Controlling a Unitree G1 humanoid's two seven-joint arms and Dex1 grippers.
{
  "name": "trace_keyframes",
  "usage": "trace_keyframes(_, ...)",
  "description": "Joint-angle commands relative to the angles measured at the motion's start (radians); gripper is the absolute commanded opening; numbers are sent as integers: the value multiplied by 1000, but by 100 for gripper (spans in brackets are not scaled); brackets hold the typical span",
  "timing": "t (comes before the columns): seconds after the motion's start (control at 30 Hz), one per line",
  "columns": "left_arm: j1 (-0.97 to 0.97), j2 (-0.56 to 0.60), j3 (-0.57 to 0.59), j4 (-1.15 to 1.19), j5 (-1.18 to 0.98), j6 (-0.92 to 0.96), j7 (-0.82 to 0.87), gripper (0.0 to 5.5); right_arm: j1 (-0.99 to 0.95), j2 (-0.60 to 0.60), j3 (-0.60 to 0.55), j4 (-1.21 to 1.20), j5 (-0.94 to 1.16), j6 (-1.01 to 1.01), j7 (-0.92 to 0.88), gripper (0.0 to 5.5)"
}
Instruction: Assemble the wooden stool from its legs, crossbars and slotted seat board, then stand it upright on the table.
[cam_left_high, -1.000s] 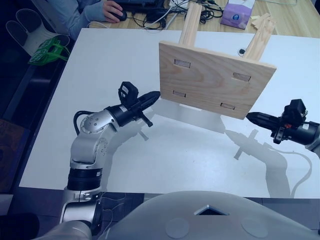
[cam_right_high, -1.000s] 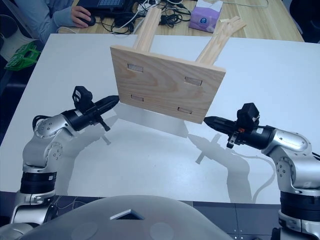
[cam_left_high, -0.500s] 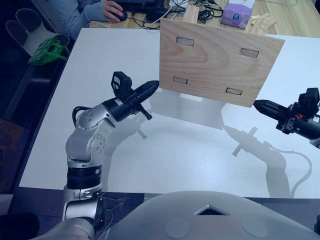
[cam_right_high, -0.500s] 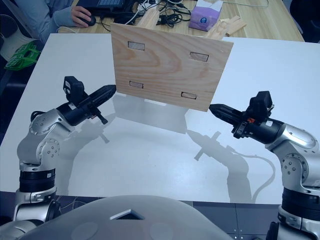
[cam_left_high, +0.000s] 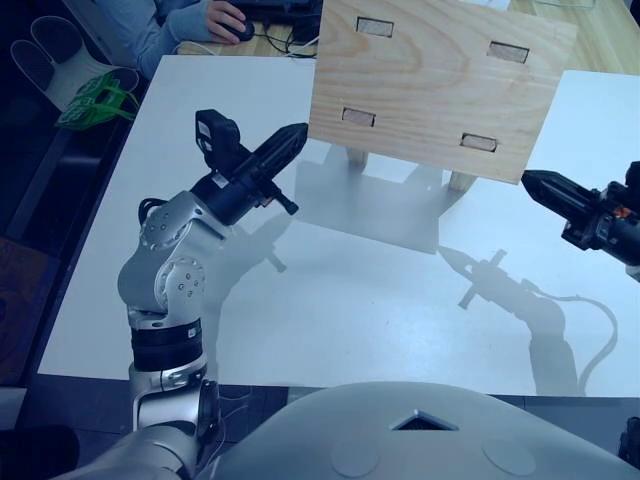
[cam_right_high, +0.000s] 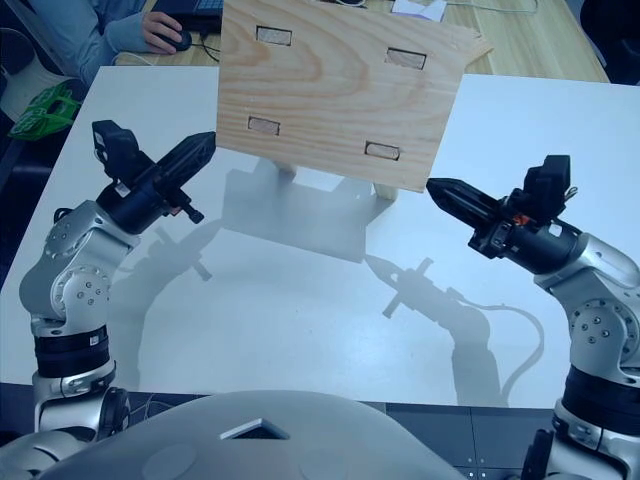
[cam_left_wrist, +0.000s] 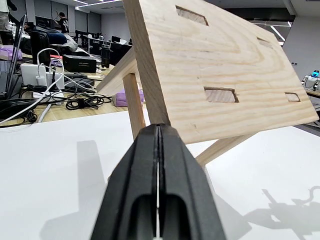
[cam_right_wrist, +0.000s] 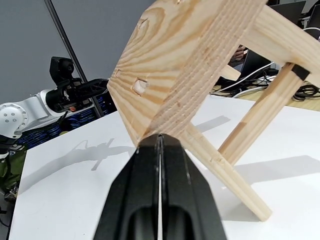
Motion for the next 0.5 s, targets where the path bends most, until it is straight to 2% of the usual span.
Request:
trace_keyframes(0.03,-62,-47,-60,-66,-101,28,-47,1,-54,29,31,-61,91,20,-3,0)
trace_keyframes(0.5,-89,-63,-46,-36,-113,24,15,1,-73,35,19,-45,141,33,-54,0)
